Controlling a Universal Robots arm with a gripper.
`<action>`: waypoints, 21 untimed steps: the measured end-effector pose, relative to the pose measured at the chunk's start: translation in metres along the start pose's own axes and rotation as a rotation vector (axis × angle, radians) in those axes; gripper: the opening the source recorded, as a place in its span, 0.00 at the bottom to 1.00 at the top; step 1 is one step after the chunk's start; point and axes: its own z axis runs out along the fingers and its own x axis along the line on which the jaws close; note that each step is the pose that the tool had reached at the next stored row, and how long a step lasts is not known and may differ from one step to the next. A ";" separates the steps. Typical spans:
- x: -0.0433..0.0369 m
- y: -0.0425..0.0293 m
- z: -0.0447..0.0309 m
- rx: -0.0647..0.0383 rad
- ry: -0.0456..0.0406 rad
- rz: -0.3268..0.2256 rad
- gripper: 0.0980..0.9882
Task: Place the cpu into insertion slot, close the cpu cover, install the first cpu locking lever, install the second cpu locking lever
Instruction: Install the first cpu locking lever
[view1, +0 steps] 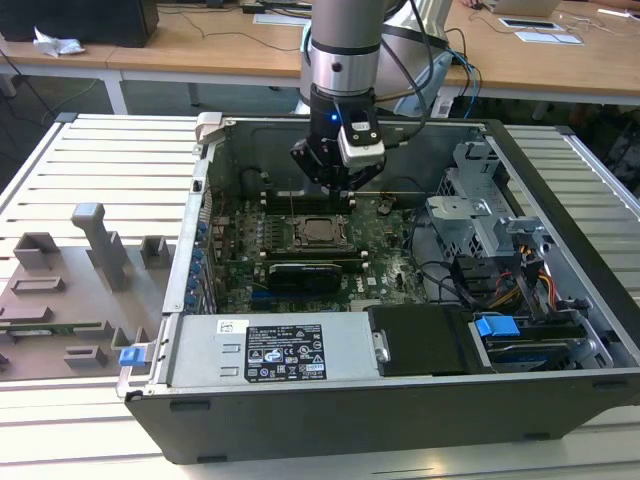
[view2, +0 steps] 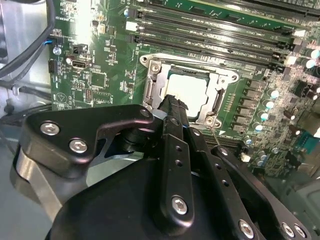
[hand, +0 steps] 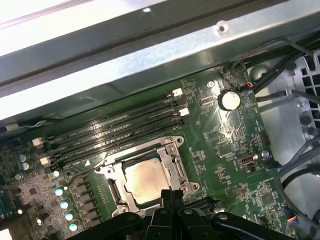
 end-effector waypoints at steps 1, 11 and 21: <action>0.0000 0.0000 0.0000 -0.001 -0.0007 -0.015 0.01; 0.0000 0.0000 0.0000 -0.009 -0.0071 -0.146 0.01; 0.0000 0.0000 0.0000 -0.015 -0.0119 -0.244 0.01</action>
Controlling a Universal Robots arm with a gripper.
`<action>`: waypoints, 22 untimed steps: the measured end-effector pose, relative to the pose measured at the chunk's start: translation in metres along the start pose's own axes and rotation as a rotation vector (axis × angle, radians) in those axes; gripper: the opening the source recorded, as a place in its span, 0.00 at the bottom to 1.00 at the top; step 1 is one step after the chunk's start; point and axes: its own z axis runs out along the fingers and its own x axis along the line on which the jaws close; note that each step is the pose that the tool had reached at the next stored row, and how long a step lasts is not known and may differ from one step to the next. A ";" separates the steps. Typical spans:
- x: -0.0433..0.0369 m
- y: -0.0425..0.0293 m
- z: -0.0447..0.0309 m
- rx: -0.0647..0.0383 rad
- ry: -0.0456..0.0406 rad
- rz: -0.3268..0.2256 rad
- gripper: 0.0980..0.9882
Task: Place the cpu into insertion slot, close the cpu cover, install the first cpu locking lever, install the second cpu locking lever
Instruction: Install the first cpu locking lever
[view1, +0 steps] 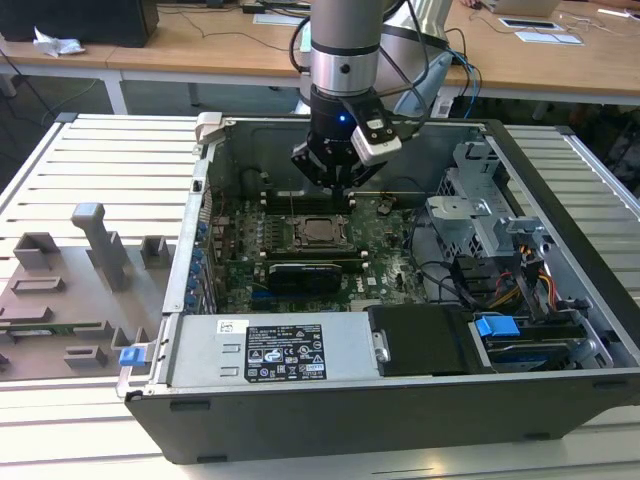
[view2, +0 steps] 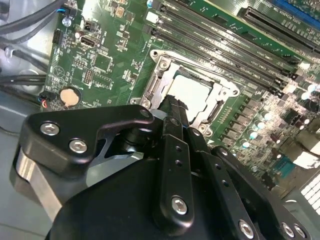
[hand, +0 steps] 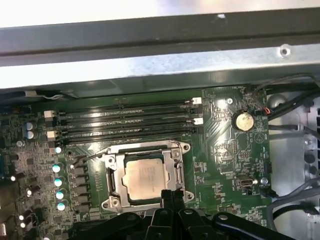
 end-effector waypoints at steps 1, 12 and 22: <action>0.0000 0.0000 0.0000 -0.001 -0.0004 -0.008 0.01; 0.0000 0.0000 0.0000 -0.009 -0.0074 -0.150 0.01; -0.0004 0.0001 0.0012 -0.008 0.1222 -0.157 0.01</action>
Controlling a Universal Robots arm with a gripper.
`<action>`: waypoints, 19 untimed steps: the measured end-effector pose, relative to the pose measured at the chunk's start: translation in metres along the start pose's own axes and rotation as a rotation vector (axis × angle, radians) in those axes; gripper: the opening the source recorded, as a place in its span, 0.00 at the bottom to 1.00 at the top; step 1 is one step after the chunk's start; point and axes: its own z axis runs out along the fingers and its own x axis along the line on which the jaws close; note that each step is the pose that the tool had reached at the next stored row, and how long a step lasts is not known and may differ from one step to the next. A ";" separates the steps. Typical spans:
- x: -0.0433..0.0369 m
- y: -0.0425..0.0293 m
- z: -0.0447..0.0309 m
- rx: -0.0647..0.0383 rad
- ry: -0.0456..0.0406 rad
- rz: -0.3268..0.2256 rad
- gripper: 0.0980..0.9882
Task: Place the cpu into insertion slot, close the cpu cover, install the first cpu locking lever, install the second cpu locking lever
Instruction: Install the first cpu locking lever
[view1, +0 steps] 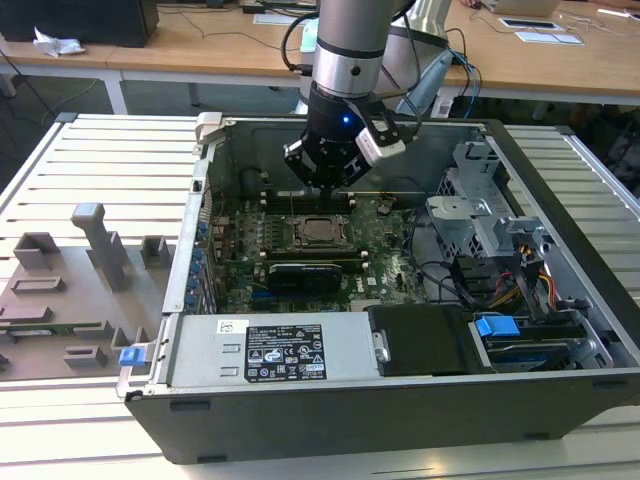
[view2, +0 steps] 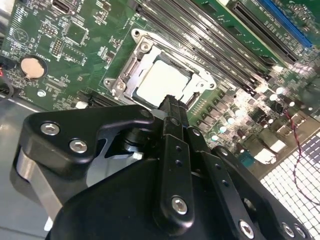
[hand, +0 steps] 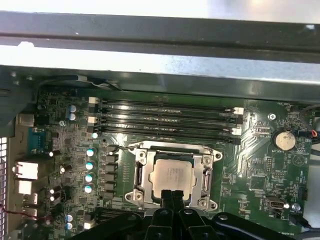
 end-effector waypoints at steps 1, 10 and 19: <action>0.0000 0.0000 0.0001 0.000 0.0000 0.000 0.01; 0.0040 0.0003 0.0004 -0.020 -0.0014 0.000 0.01; 0.0136 0.0008 -0.0042 -0.020 -0.0031 0.000 0.01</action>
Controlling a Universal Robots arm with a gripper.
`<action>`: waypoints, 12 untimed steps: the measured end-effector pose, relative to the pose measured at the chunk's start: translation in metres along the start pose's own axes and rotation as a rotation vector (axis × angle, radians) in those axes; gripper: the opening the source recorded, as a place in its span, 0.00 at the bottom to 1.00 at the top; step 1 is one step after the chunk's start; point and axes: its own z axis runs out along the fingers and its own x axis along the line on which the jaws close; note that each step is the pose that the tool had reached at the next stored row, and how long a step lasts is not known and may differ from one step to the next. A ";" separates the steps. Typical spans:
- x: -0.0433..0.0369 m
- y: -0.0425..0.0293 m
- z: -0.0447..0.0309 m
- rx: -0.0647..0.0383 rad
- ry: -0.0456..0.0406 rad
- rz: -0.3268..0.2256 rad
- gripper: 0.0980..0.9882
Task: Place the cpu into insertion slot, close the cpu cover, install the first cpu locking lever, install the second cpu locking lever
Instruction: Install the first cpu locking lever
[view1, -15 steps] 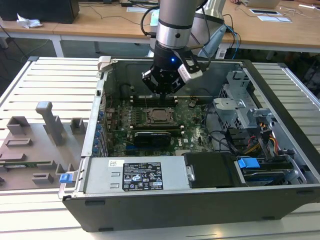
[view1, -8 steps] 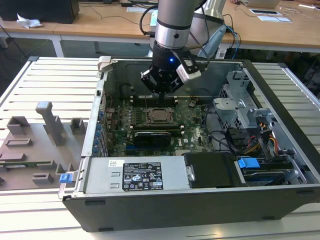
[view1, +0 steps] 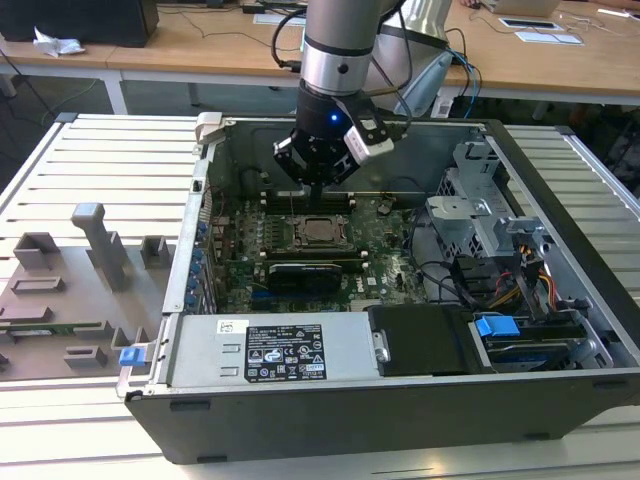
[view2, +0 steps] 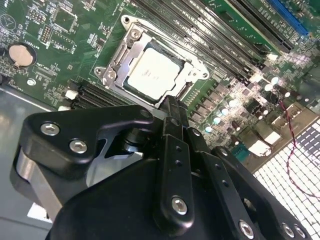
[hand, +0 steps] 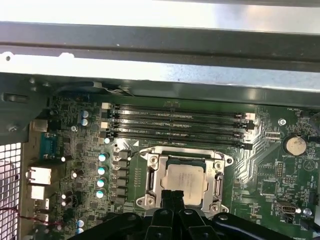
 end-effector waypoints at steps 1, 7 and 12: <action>0.0001 0.0000 -0.0017 0.000 -0.0001 0.000 0.01; 0.0008 0.0000 -0.0044 0.000 -0.0001 0.000 0.01; 0.0100 0.0006 -0.0038 0.000 -0.0002 0.000 0.01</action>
